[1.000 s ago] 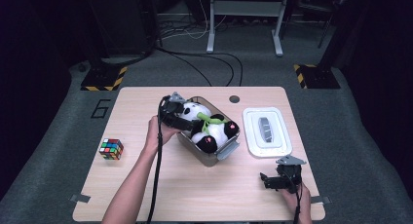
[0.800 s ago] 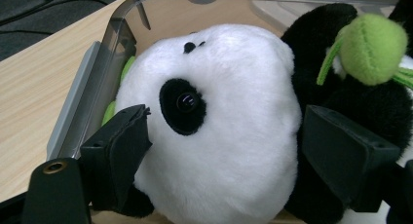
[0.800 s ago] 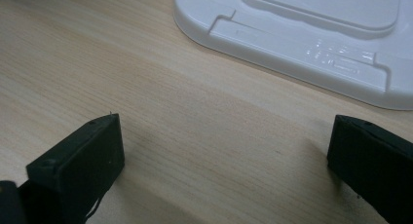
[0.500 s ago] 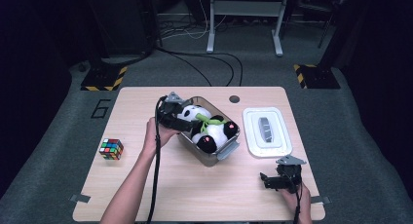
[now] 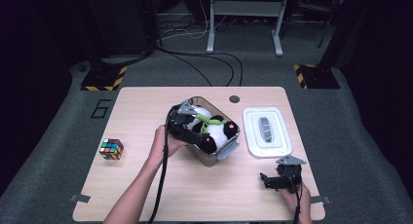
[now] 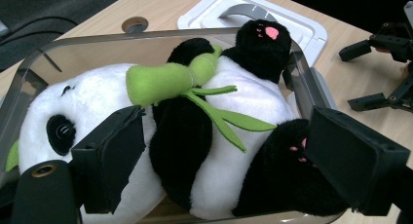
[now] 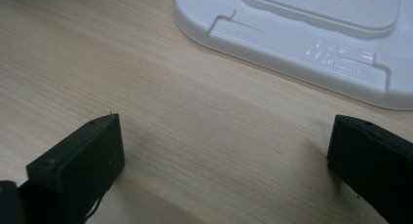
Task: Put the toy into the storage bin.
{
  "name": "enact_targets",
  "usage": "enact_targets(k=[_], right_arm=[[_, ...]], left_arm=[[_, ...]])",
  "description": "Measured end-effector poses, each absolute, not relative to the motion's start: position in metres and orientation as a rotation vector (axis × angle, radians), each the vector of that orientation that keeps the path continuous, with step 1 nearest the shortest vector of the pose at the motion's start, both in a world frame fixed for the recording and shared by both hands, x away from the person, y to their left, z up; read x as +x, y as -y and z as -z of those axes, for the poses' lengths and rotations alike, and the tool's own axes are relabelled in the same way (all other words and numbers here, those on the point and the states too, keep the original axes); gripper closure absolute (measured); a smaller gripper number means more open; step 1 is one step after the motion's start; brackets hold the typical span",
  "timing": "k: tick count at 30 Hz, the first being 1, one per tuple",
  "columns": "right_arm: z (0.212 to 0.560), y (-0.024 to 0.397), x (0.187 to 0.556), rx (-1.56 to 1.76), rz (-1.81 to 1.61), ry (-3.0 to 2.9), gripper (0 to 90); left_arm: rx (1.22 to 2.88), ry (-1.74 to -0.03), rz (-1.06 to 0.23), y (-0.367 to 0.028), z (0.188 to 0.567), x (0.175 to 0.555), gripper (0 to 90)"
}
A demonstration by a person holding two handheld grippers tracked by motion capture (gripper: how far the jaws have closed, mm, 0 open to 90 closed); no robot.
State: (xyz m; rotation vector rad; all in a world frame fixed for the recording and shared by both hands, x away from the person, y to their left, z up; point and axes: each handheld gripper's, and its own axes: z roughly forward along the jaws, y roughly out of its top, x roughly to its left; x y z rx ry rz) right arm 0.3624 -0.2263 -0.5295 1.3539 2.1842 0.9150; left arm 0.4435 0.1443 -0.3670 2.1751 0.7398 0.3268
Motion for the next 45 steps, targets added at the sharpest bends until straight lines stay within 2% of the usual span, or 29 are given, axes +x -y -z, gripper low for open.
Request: enact_targets(k=[3,11,19,24,29,32,37,45], right_arm=[[0.529,0.226,0.362,1.354,-0.915,-2.184,0.0],[0.529,0.226,0.362,1.355,-0.915,-2.184,0.0],[0.529,0.226,0.362,1.354,-0.915,-2.184,0.0],[0.529,0.226,0.362,1.354,-0.915,-2.184,0.0],[0.529,0.226,0.362,1.354,-0.915,-2.184,0.0],[0.529,0.226,0.362,1.354,-0.915,-2.184,0.0],[0.529,0.226,0.362,1.354,-0.915,-2.184,0.0],[0.529,0.226,0.362,1.359,-0.916,-2.183,0.0]], left_arm=[[2.189,-0.746,-0.359,-0.142,0.372,0.442,14.5],[2.204,-0.771,-0.304,-0.139,0.387,0.445,14.5],[2.264,-0.792,-0.315,-0.132,0.401,0.449,14.5],[2.269,-0.786,-0.325,-0.131,0.400,0.452,14.5],[2.198,-0.796,-0.348,-0.136,0.382,0.455,14.5],[2.161,-0.819,-0.383,-0.137,0.374,0.463,17.0],[2.210,-0.893,-0.395,-0.135,0.382,0.487,24.4],[2.290,-0.990,-0.373,-0.125,0.400,0.499,25.0]])
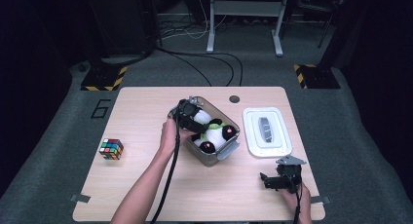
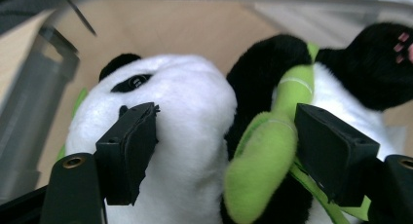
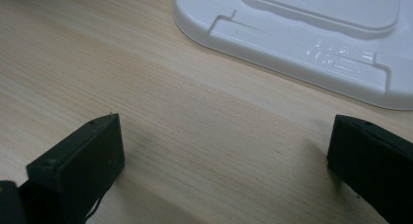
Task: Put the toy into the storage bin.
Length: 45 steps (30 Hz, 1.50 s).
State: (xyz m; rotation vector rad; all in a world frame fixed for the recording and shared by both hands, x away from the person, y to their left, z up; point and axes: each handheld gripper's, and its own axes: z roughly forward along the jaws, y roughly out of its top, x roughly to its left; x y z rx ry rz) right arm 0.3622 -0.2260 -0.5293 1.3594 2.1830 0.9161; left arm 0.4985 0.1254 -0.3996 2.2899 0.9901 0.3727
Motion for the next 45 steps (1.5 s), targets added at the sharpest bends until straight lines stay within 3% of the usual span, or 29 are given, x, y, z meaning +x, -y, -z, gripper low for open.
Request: enact_targets(k=[5,12,25,38,45], right_arm=[[0.529,0.226,0.362,1.357,-0.916,-2.184,0.0],[0.529,0.226,0.362,1.359,-0.916,-2.183,0.0],[0.529,0.226,0.362,1.358,-0.916,-2.183,0.0],[0.529,0.226,0.362,1.355,-0.916,-2.182,0.0],[0.529,0.226,0.362,1.355,-0.915,-2.183,0.0]], left_arm=[[2.297,-0.998,-0.365,-0.127,0.399,0.500,24.7],[2.202,-0.889,-0.281,-0.141,0.378,0.470,19.9],[2.302,-0.767,-0.306,-0.135,0.394,0.456,9.2],[2.471,-0.793,-0.425,-0.114,0.408,0.463,9.0],[2.430,-0.790,-0.415,-0.119,0.405,0.464,10.3]])
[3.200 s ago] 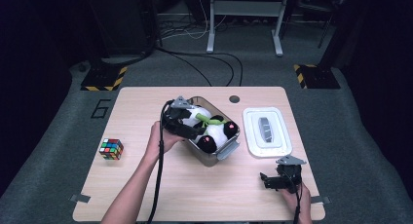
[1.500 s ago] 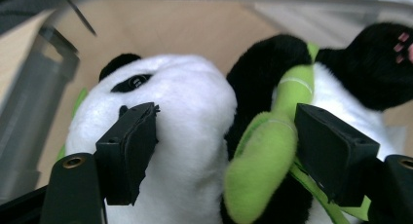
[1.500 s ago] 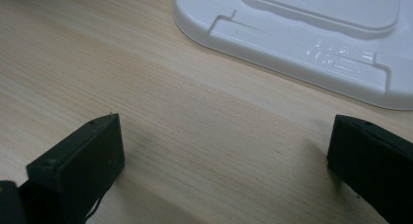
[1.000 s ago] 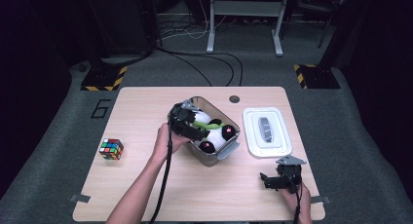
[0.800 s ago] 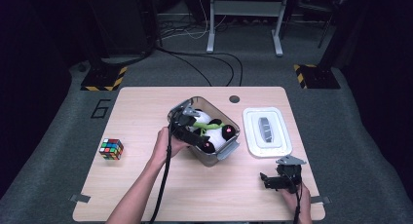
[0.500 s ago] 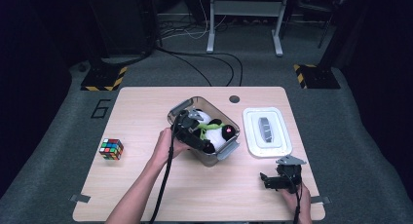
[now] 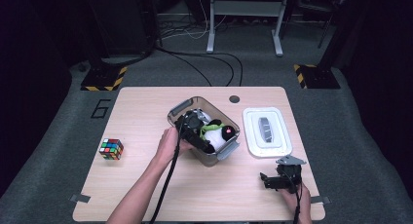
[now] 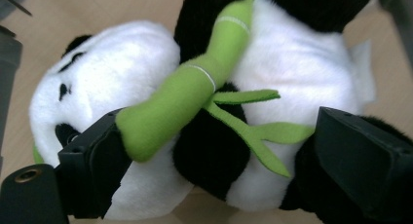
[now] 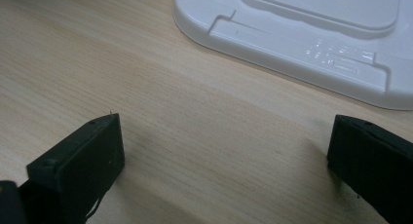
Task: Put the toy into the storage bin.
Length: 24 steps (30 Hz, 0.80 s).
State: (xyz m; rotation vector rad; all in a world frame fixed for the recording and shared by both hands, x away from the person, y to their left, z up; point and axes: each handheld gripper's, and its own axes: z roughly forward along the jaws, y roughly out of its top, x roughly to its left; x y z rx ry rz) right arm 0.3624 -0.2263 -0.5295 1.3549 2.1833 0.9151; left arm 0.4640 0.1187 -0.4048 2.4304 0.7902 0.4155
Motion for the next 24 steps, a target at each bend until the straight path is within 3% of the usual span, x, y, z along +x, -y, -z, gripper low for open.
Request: enact_targets(k=[7,24], right_arm=[[0.529,0.226,0.362,1.354,-0.915,-2.183,0.0],[0.529,0.226,0.362,1.360,-0.916,-2.182,0.0]], left_arm=[[2.276,-0.824,-0.340,-0.147,0.393,0.458,9.6],[2.157,-0.889,-0.443,-0.207,0.373,0.437,8.1]])
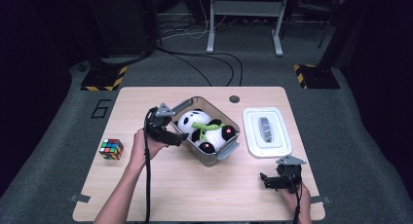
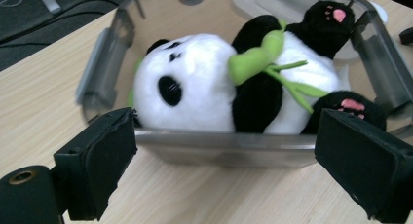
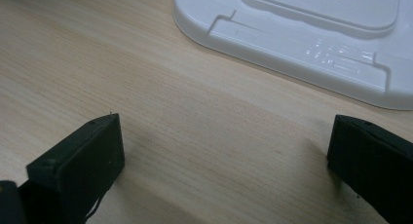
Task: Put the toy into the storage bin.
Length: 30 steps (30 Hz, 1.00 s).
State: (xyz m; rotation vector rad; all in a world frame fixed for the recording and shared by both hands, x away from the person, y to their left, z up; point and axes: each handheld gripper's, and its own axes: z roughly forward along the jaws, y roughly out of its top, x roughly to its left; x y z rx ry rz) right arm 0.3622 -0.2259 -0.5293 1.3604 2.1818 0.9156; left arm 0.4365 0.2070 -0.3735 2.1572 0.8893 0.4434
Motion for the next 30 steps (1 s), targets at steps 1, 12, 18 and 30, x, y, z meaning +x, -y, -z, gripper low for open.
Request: enact_targets(k=[1,12,18,30], right_arm=[[0.529,0.226,0.362,1.355,-0.914,-2.182,0.0],[0.530,0.226,0.362,1.359,-0.913,-2.179,0.0],[0.530,0.226,0.362,1.360,-0.913,-2.178,0.0],[0.529,0.226,0.362,1.361,-0.913,-2.177,0.0]], left_arm=[[2.149,-0.901,-0.448,-0.212,0.374,0.435,8.0],[2.085,-0.995,-0.471,-0.265,0.377,0.427,8.0],[2.073,-1.028,-0.467,-0.275,0.381,0.425,8.0],[2.019,-1.123,-0.508,-0.310,0.391,0.421,6.7]])
